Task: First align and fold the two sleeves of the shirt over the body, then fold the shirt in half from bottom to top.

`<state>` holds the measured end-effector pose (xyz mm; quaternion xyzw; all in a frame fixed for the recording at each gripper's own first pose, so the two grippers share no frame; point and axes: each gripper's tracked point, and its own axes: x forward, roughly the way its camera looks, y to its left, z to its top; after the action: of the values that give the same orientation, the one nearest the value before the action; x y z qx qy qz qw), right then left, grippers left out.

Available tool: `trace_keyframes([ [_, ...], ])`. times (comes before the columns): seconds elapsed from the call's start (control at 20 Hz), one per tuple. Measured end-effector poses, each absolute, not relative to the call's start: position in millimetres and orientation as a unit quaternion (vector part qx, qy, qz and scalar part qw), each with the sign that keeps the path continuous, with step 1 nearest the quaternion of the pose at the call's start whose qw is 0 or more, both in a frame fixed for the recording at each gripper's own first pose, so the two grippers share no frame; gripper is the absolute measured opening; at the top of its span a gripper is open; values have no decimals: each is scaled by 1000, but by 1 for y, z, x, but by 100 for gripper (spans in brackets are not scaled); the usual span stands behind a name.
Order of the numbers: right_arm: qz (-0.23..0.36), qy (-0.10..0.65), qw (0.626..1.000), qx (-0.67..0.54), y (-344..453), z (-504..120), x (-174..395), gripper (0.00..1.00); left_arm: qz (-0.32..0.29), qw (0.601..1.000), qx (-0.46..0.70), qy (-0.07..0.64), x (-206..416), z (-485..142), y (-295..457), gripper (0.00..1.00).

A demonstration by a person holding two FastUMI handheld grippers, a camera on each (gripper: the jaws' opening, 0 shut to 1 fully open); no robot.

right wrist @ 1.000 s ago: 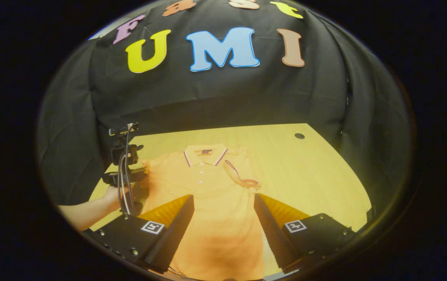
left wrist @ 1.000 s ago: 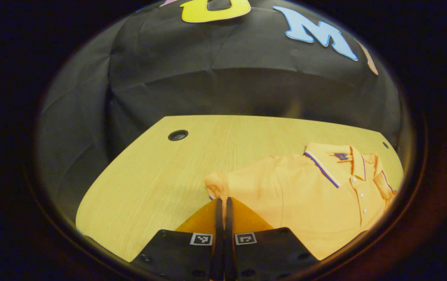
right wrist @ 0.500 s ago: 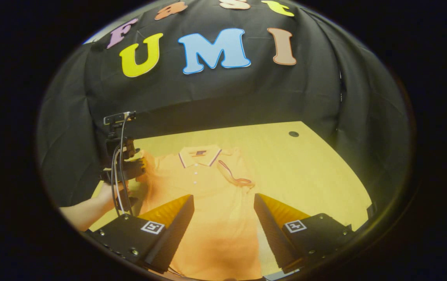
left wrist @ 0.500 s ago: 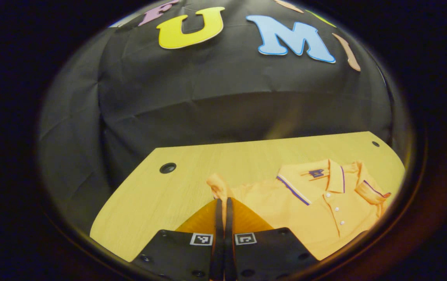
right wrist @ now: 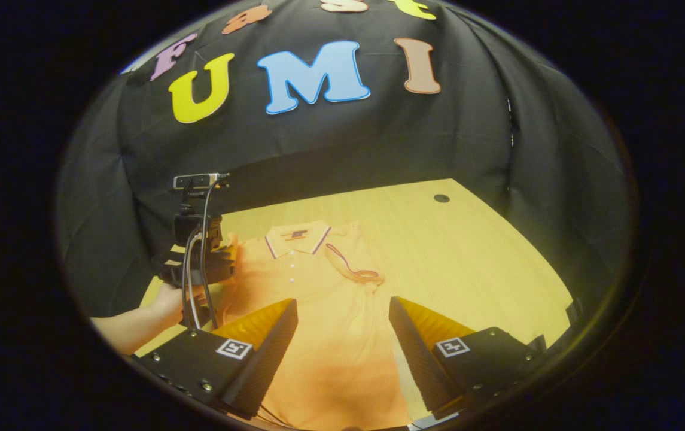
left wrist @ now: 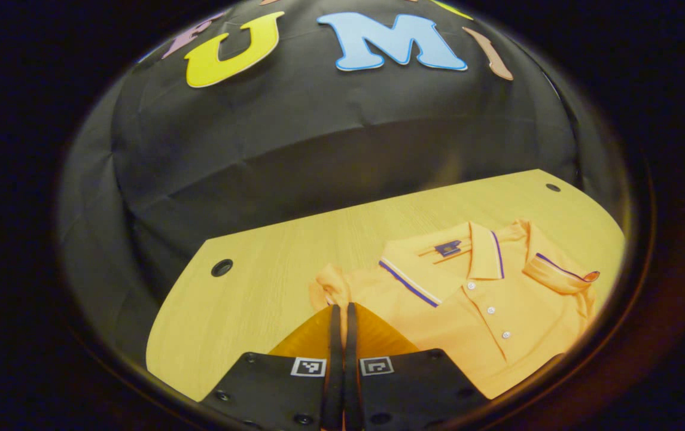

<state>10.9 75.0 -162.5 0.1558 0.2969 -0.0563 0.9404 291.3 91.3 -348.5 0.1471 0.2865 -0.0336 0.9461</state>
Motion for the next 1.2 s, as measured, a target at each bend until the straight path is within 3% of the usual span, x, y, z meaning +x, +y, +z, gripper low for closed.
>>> trace_keyframes([
  [0.3,-44,302,941,145,80,-163,14,96,-62,936,154,309,287,-366,72,10],
  [0.4,-32,302,943,137,82,-165,16,96,-69,937,143,312,282,-364,68,18],
  [0.45,-28,303,943,133,82,-169,21,96,-71,938,135,311,279,-360,67,30],
  [0.55,-25,302,944,131,80,-171,22,96,-77,937,129,315,272,-358,64,34],
  [0.7,-20,303,944,130,79,-174,10,96,-80,935,120,323,257,-356,62,72],
  [0.75,-17,305,944,127,79,-176,4,96,-82,935,114,325,250,-355,61,69],
  [0.8,-16,307,943,124,76,-178,2,96,-85,936,104,326,242,-352,58,80],
  [1.05,-9,315,942,116,72,-191,-24,96,-85,940,72,323,200,-337,56,93],
  [1.2,-2,322,940,111,69,-201,-37,96,-83,941,69,322,172,-330,60,93],
])
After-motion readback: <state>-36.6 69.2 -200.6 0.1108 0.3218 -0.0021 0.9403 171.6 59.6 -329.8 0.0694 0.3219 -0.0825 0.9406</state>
